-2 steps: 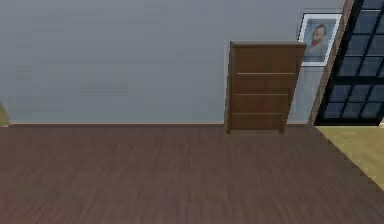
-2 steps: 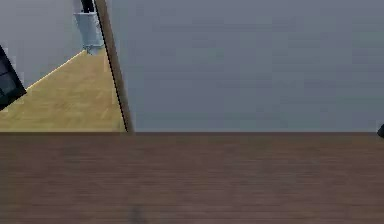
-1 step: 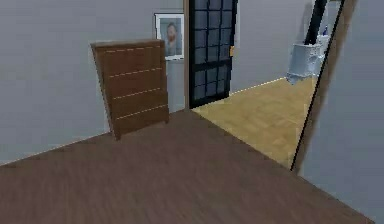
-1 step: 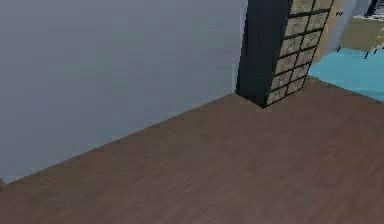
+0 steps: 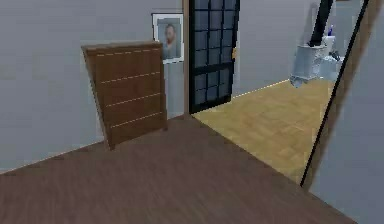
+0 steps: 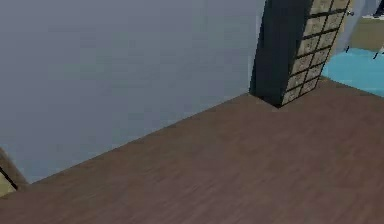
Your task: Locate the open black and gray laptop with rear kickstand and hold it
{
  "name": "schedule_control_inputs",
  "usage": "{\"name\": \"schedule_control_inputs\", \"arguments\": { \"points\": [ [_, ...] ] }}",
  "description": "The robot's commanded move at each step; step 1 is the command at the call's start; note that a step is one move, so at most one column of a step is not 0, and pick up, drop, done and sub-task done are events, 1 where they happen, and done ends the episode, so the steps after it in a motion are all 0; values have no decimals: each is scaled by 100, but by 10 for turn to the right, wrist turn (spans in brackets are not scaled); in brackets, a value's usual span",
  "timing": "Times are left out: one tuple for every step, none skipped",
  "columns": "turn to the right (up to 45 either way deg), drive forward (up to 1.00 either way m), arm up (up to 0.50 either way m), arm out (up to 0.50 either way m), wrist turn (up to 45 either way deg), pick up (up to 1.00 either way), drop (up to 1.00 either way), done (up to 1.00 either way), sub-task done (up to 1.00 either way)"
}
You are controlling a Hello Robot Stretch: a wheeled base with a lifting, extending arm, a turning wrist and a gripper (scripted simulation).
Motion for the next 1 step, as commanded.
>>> {"name": "schedule_control_inputs", "arguments": {
  "points": [
    [450, 0, 0, 0, 0, 0, 0, 0, 0]
  ]
}}
